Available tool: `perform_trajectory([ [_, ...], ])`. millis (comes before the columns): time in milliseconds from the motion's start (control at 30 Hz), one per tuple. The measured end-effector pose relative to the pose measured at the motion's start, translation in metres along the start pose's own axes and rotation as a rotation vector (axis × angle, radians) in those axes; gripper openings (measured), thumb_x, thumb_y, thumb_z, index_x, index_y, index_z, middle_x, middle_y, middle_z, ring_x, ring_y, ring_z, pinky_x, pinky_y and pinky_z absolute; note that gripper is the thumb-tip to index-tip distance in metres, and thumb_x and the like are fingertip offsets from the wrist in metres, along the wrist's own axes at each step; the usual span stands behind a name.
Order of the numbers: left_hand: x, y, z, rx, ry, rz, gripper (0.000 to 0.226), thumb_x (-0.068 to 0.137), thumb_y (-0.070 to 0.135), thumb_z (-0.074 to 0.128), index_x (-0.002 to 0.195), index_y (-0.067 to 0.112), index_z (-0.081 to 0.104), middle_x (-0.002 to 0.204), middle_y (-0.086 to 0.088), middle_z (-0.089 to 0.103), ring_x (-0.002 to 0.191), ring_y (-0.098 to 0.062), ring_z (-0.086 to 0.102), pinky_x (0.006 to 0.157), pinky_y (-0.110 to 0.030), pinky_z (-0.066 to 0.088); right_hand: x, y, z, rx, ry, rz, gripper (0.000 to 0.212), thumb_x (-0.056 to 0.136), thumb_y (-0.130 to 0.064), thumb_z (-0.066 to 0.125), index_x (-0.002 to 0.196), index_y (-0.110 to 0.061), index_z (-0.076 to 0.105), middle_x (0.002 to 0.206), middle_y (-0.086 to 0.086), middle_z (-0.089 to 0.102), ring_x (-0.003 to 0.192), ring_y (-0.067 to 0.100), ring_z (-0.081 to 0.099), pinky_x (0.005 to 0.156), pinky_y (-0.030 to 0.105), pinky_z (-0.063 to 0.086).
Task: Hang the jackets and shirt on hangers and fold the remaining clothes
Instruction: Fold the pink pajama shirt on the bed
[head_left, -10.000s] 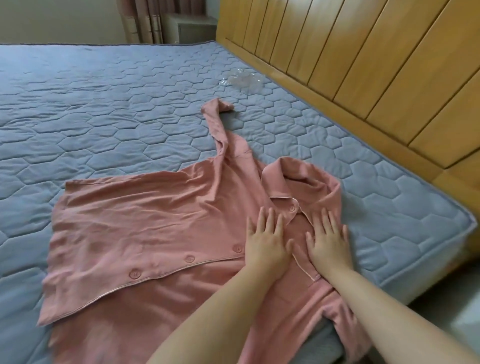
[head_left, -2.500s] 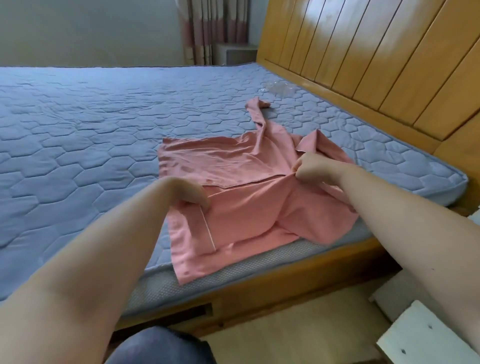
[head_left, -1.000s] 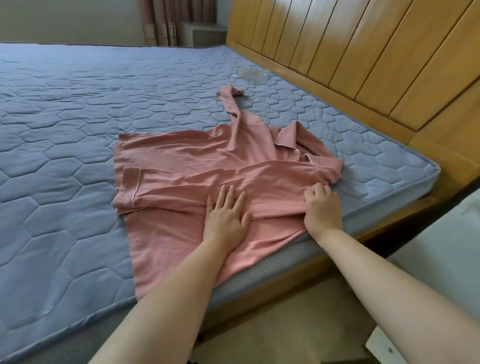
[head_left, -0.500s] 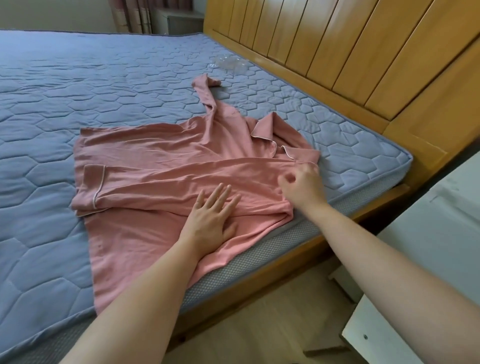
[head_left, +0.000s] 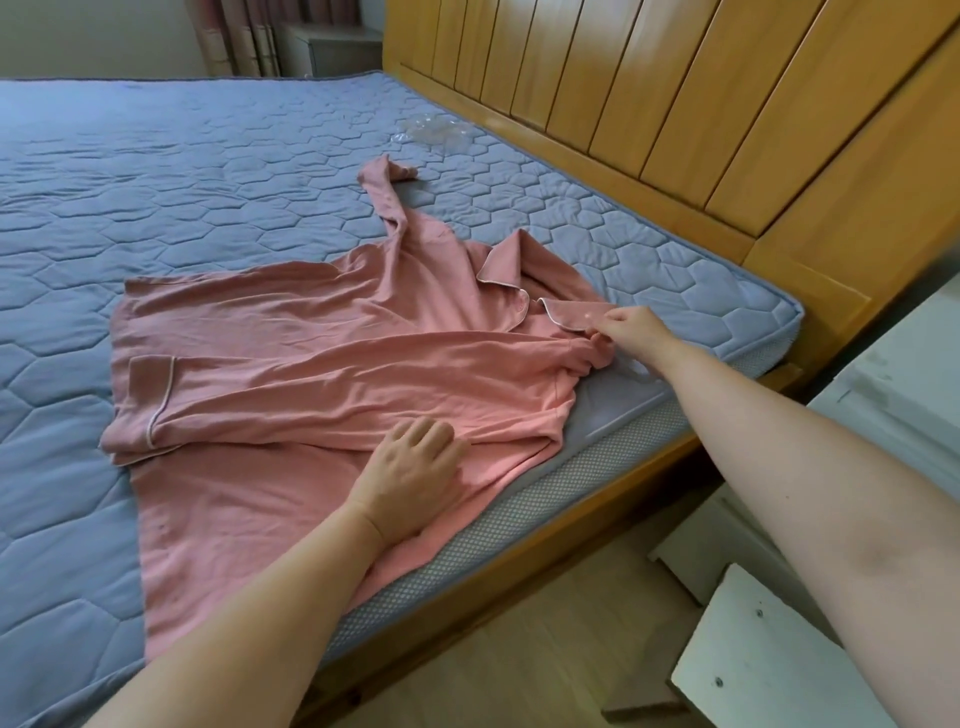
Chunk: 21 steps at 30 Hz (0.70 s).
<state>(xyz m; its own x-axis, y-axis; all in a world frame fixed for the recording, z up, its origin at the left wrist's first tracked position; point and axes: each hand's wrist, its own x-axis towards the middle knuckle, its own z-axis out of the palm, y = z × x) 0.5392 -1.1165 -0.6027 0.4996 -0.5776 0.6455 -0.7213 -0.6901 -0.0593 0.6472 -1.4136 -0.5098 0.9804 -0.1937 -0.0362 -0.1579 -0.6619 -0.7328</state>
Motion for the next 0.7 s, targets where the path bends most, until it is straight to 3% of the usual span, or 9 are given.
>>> perform_trajectory([
  [100, 0.03, 0.044, -0.011, -0.186, -0.242, -0.132, 0.031, 0.089, 0.035, 0.047, 0.072, 0.014, 0.062, 0.075, -0.001, 0.061, 0.074, -0.021, 0.058, 0.062, -0.03, 0.045, -0.002, -0.006, 0.01, -0.113, -0.107, -0.085, 0.024, 0.083, -0.034, 0.072, 0.088, -0.011, 0.071, 0.089, 0.003, 0.067, 0.086, 0.011, 0.059, 0.08, 0.024, 0.045],
  [167, 0.051, 0.074, -0.008, -0.228, -0.47, -0.373, 0.039, 0.094, 0.044, 0.042, 0.083, 0.015, 0.066, 0.087, 0.001, 0.061, 0.087, -0.017, 0.055, 0.07, -0.032, 0.043, -0.001, -0.005, 0.019, -0.156, -0.194, -0.087, 0.026, 0.08, -0.031, 0.075, 0.093, -0.009, 0.07, 0.084, 0.002, 0.066, 0.08, 0.011, 0.059, 0.072, 0.019, 0.044],
  [233, 0.066, 0.092, -0.002, -0.288, -0.498, -0.647, 0.043, 0.096, 0.047, 0.042, 0.082, 0.015, 0.067, 0.084, 0.001, 0.058, 0.084, -0.016, 0.052, 0.071, -0.032, 0.039, 0.0, -0.005, 0.025, -0.159, -0.198, -0.103, 0.024, 0.081, -0.022, 0.075, 0.092, -0.002, 0.069, 0.08, 0.004, 0.064, 0.077, 0.012, 0.057, 0.06, 0.011, 0.042],
  [333, 0.083, 0.104, 0.005, -0.71, -0.413, -1.15, 0.041, 0.095, 0.037, 0.051, 0.061, 0.014, 0.049, 0.06, -0.001, 0.05, 0.057, -0.018, 0.051, 0.06, -0.032, 0.041, 0.004, -0.006, 0.023, -0.052, -0.132, -0.088, 0.018, 0.082, -0.013, 0.073, 0.092, 0.001, 0.067, 0.072, 0.005, 0.06, 0.06, 0.005, 0.054, 0.048, 0.005, 0.038],
  [400, 0.093, 0.114, 0.005, -1.103, -0.226, -1.484, 0.021, 0.092, 0.028, 0.06, 0.085, 0.011, 0.049, 0.07, -0.007, 0.059, 0.048, -0.015, 0.058, 0.05, -0.029, 0.05, 0.004, -0.005, 0.019, 0.047, -0.18, -0.049, 0.012, 0.082, -0.009, 0.072, 0.086, -0.003, 0.063, 0.068, 0.006, 0.058, 0.054, 0.008, 0.053, 0.048, 0.01, 0.04],
  [433, 0.097, 0.12, 0.005, -1.231, -0.123, -1.607, 0.023, 0.09, 0.024, 0.063, 0.097, 0.01, 0.046, 0.074, -0.009, 0.061, 0.044, -0.013, 0.057, 0.045, -0.025, 0.049, 0.004, -0.003, 0.018, 0.064, -0.201, -0.038, 0.013, 0.081, -0.011, 0.074, 0.083, -0.005, 0.063, 0.069, 0.008, 0.059, 0.058, 0.014, 0.054, 0.052, 0.015, 0.043],
  [500, 0.101, 0.126, 0.01, -1.369, 0.047, -1.728, 0.027, 0.089, 0.018, 0.065, 0.105, 0.007, 0.046, 0.072, -0.009, 0.059, 0.042, -0.011, 0.053, 0.042, -0.022, 0.044, 0.004, -0.001, 0.014, 0.042, -0.225, -0.033, 0.021, 0.078, -0.019, 0.078, 0.083, -0.003, 0.066, 0.077, 0.012, 0.063, 0.07, 0.021, 0.055, 0.065, 0.028, 0.047],
  [600, 0.105, 0.128, 0.016, -1.465, 0.155, -1.802, 0.014, 0.091, 0.018, 0.063, 0.092, 0.005, 0.056, 0.065, -0.007, 0.057, 0.047, -0.012, 0.05, 0.042, -0.022, 0.041, 0.003, -0.001, 0.006, 0.002, -0.264, -0.019, 0.036, 0.076, -0.03, 0.079, 0.085, 0.004, 0.07, 0.079, 0.014, 0.066, 0.074, 0.018, 0.058, 0.077, 0.034, 0.05],
  [700, 0.107, 0.13, 0.018, -1.418, 0.176, -1.825, 0.022, 0.093, 0.018, 0.06, 0.076, 0.005, 0.057, 0.061, -0.008, 0.057, 0.046, -0.013, 0.051, 0.041, -0.021, 0.041, 0.006, -0.004, -0.004, -0.01, -0.222, -0.009, 0.022, 0.082, -0.021, 0.074, 0.074, -0.002, 0.069, 0.074, 0.009, 0.064, 0.074, 0.017, 0.058, 0.082, 0.034, 0.051],
])
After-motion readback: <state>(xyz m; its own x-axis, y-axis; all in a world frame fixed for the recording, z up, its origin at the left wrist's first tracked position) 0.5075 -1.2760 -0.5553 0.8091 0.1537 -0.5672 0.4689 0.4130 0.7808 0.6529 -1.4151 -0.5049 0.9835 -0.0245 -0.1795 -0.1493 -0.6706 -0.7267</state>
